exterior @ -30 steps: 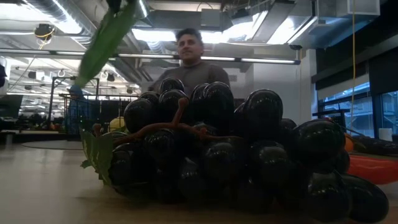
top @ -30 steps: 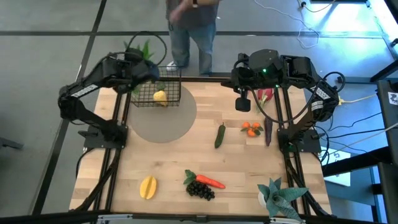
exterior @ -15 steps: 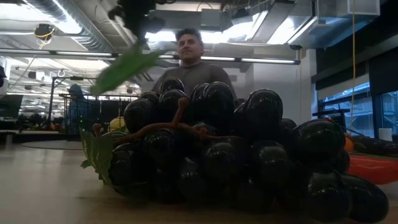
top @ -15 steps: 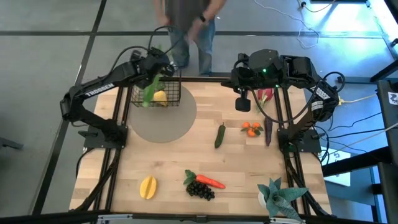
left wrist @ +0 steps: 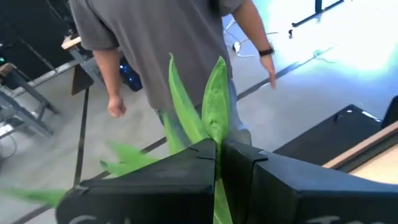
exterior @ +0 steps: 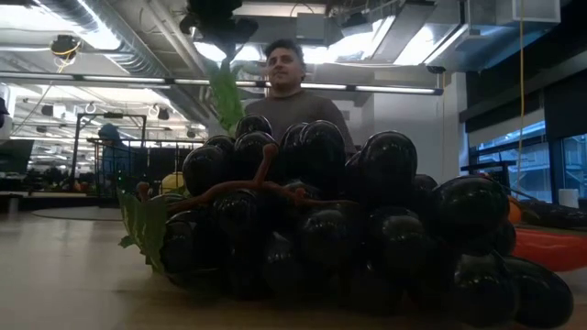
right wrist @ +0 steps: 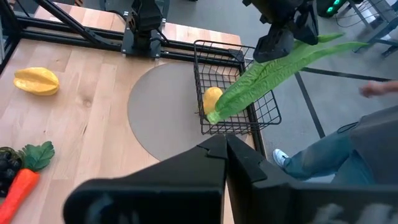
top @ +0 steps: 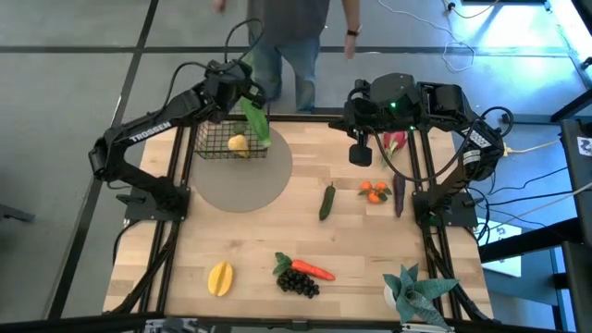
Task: Build produce basket
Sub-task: Put the green aloe vera into the wire basket
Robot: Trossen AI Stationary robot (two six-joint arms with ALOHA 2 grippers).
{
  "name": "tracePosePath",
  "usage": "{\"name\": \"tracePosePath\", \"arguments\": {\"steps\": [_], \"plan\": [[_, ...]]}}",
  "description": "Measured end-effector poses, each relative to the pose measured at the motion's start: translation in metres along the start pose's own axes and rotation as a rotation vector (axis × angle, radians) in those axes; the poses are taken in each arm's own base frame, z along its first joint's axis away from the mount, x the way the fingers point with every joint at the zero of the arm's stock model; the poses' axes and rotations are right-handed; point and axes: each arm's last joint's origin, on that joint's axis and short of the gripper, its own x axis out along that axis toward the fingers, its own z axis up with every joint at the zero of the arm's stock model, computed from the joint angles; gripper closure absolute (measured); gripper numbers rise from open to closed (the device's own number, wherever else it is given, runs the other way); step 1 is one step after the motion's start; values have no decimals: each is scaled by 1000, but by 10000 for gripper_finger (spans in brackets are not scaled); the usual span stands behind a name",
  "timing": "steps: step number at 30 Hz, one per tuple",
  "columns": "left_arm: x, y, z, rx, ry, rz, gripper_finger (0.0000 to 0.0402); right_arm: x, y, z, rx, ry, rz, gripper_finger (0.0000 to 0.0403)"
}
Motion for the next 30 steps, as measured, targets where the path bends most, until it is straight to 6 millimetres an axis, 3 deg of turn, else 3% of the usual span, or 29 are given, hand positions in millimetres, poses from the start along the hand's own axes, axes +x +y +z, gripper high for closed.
{"name": "tracePosePath", "arguments": {"steps": [8,15,23,30], "plan": [[6,4,4,54,-32,36,401,0,0,0,0,0,0,403],[14,10,-3,122,35,74,401,0,0,0,3,0,0,403],[36,14,-38,218,196,137,401,0,0,0,3,0,0,403],[49,29,-59,171,292,202,401,0,0,0,3,0,0,403]]}}
